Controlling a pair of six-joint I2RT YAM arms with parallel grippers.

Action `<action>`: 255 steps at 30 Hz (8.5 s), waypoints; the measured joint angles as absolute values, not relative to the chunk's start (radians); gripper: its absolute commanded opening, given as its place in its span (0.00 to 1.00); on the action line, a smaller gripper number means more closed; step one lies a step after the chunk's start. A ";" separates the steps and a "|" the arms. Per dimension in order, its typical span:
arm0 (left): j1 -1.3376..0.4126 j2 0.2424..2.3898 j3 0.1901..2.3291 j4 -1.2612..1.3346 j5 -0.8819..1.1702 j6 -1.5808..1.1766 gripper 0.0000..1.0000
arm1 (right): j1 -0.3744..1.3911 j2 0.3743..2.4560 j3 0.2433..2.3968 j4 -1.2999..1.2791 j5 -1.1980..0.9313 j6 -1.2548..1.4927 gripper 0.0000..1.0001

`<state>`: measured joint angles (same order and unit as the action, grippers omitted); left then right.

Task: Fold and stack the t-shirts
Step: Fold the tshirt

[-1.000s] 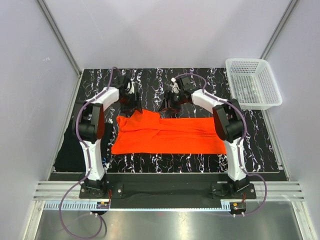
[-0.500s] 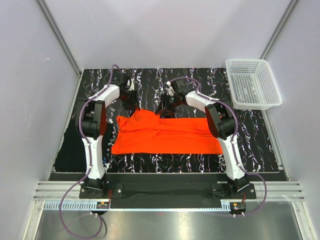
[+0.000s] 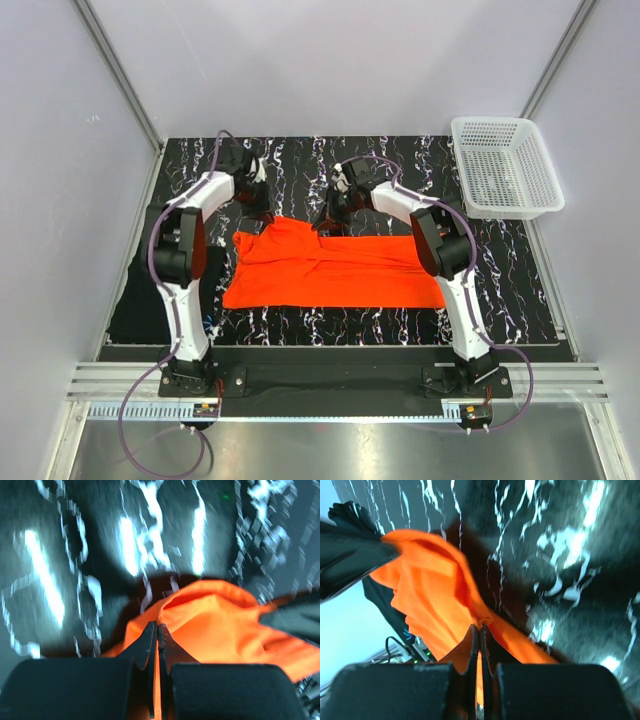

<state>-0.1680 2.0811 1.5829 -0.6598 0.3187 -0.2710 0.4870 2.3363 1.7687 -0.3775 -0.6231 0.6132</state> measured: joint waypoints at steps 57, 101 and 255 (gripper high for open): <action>-0.255 0.928 0.596 -0.701 0.463 -0.656 0.00 | 0.630 1.992 1.302 -0.338 -0.728 0.672 0.02; -0.196 1.413 0.972 -0.762 0.313 -0.422 0.00 | 0.580 2.027 1.385 -0.342 -0.743 0.669 0.09; -0.179 2.474 2.160 0.001 0.442 -0.516 0.61 | 0.562 1.751 1.346 -0.813 -0.334 0.602 0.70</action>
<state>-0.1791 2.4741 2.1597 0.0013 0.4419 -0.5159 0.5621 1.7512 1.3460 -0.8131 -0.3340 0.6018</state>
